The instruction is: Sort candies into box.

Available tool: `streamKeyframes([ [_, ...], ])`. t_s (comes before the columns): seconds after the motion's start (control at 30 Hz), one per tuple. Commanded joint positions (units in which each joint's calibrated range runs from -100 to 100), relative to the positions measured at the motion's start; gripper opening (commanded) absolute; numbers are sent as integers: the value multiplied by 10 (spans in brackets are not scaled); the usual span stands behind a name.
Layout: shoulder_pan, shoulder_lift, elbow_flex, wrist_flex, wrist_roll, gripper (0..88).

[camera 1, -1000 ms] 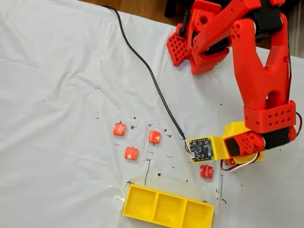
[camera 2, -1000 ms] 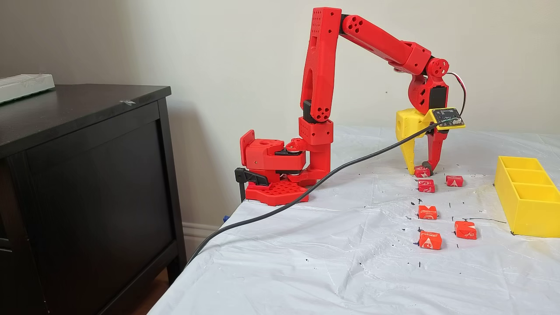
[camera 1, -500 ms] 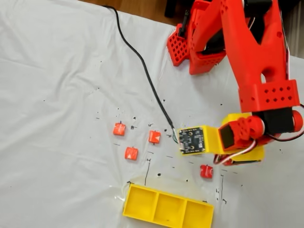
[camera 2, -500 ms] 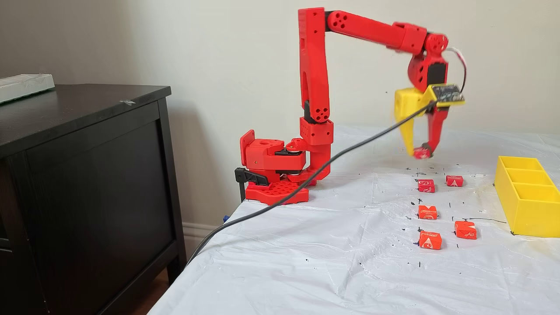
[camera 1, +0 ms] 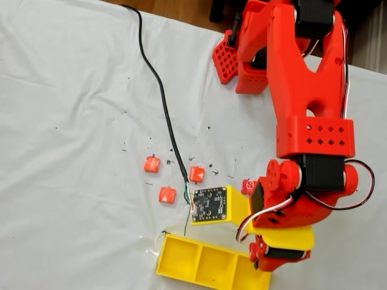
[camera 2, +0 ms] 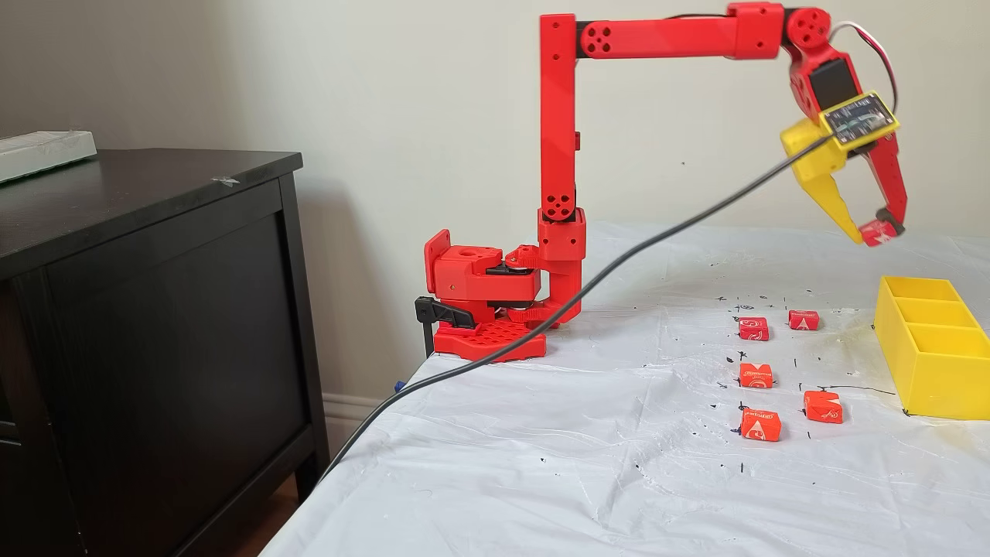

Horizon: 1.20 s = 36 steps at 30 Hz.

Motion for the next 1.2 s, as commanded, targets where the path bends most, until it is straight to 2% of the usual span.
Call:
streamKeyframes([
  [0.0, -1, 6, -70, -43, 0, 2],
  [0.17, -4, 28, -68, -91, -5, 2],
  [0.57, -9, 62, -76, -124, -9, 2],
  [0.93, -14, 62, -71, -104, 4, 315],
  [1.03, -14, 57, -71, -95, 3, 349],
  [1.17, -14, 46, -71, -82, 2, 346],
])
